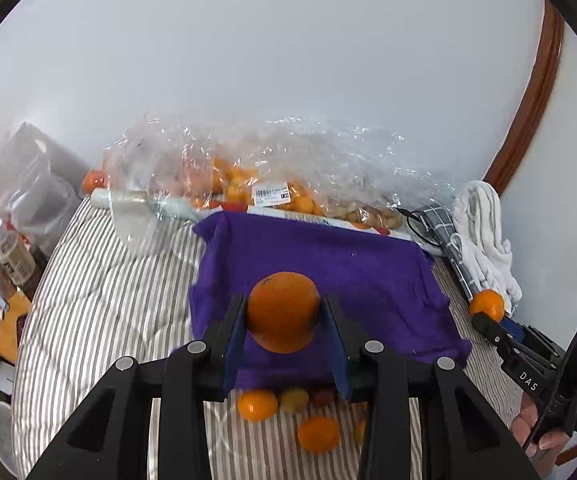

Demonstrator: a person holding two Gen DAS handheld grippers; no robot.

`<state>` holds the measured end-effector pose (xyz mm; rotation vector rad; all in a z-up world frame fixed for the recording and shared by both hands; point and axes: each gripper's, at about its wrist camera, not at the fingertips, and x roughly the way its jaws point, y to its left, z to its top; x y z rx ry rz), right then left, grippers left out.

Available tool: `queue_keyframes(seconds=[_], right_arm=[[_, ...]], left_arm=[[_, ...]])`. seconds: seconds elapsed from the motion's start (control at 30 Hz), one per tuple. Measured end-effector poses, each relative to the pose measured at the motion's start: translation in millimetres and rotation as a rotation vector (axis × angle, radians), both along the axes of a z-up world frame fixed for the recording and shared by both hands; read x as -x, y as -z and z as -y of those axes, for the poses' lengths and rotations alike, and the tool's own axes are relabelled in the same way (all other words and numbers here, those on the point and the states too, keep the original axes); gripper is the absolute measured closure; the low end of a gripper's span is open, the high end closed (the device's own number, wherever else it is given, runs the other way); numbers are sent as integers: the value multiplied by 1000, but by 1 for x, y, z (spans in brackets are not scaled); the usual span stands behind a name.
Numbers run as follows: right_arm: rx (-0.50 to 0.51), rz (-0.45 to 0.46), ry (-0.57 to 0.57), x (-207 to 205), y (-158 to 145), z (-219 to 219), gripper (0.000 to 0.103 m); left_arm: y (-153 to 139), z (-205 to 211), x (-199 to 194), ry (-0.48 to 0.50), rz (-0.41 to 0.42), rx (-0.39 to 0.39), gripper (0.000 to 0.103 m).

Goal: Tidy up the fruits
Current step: 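Lift both held oranges and carry them over the purple towel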

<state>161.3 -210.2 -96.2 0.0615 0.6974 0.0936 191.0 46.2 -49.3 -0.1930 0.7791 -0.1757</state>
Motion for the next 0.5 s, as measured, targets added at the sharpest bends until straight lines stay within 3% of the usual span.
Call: queue_keyframes(seconds=[0.5], right_arm=[[-16,3,-33,-84,2,5,67]], left_arm=[[5,19,-85,15,-20,12,68]])
